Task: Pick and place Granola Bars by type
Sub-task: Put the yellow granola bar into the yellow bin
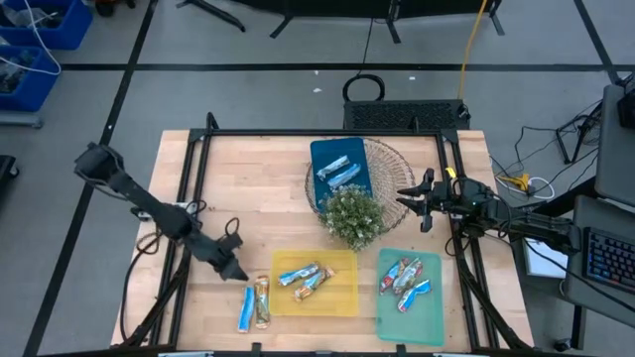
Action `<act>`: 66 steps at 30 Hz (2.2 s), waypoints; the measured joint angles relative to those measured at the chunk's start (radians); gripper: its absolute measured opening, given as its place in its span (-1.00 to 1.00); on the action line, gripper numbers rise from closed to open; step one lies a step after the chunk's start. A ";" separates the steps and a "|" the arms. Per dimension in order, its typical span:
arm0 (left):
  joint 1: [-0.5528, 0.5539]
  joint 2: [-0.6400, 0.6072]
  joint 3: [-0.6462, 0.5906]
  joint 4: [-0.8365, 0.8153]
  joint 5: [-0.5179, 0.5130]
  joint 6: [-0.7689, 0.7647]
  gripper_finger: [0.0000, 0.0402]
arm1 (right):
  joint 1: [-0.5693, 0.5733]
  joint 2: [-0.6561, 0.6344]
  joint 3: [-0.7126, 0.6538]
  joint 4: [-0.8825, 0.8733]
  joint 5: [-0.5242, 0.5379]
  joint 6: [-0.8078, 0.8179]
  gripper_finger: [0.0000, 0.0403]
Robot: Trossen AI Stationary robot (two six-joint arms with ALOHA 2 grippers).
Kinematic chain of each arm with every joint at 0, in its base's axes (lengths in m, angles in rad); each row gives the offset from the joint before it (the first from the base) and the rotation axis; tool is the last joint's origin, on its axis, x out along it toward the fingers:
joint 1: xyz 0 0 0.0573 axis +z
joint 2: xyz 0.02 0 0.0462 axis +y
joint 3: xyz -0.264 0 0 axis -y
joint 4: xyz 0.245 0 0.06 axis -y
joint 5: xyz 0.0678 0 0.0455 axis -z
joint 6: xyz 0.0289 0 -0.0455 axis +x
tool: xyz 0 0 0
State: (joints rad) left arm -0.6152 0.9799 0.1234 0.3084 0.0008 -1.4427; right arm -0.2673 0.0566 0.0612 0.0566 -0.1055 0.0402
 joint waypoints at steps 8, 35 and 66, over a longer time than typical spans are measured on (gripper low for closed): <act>-0.029 0.225 0.098 0.026 0.056 -0.003 -0.88 | 0.000 0.000 0.000 0.000 0.000 0.000 -0.54; -0.177 0.450 0.580 -0.603 0.084 -0.444 -0.94 | 0.000 0.000 0.000 0.000 0.000 0.000 -0.54; -0.160 0.465 0.581 -0.546 0.042 -0.600 -0.37 | 0.000 0.000 0.000 0.000 0.000 0.000 -0.54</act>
State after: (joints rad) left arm -0.7749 1.4452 0.7040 -0.2372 0.0428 -2.0432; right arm -0.2673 0.0563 0.0612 0.0563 -0.1055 0.0406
